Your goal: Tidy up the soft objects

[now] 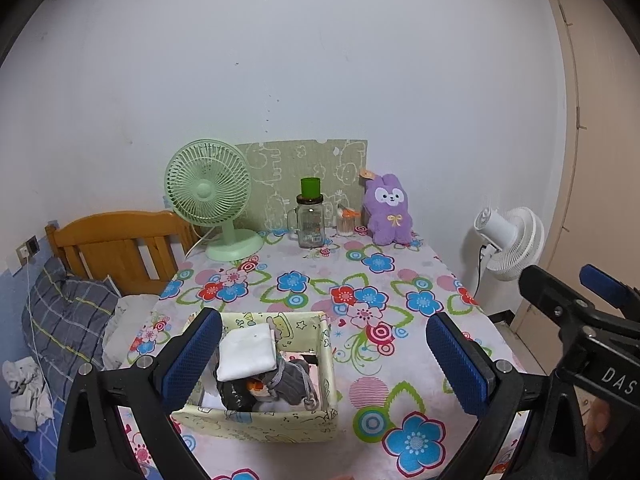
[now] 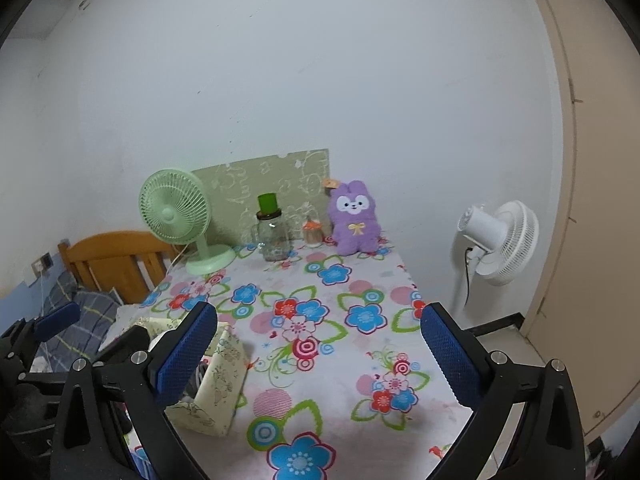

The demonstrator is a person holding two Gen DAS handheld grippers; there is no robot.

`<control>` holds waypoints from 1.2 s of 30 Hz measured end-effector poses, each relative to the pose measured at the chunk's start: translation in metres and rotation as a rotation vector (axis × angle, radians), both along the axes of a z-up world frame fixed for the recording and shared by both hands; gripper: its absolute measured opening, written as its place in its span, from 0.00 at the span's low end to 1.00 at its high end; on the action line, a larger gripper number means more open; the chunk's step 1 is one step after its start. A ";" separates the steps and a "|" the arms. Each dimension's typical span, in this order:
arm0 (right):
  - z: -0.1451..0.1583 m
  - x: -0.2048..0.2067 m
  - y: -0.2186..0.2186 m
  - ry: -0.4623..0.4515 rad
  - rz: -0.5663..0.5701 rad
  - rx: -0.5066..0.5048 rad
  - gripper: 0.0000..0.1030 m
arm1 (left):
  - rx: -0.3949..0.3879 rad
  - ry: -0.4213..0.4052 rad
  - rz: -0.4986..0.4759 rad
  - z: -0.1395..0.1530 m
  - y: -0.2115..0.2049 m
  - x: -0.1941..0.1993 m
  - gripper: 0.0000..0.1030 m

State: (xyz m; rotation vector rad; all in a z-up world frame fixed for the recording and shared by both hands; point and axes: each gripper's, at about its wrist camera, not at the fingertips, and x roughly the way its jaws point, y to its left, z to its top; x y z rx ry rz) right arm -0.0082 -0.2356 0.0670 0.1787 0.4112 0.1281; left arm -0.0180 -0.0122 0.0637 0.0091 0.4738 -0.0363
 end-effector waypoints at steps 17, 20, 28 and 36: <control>-0.003 -0.007 0.002 -0.003 -0.006 -0.017 1.00 | -0.018 -0.011 0.033 -0.001 0.012 -0.006 1.00; -0.002 -0.007 0.005 -0.008 0.001 -0.027 1.00 | -0.020 -0.010 0.038 -0.001 0.013 -0.006 1.00; 0.000 -0.005 0.011 -0.028 0.007 -0.053 1.00 | -0.017 -0.006 0.054 0.000 0.016 -0.003 1.00; 0.000 -0.005 0.011 -0.028 0.006 -0.055 1.00 | -0.017 -0.008 0.055 -0.001 0.016 -0.004 1.00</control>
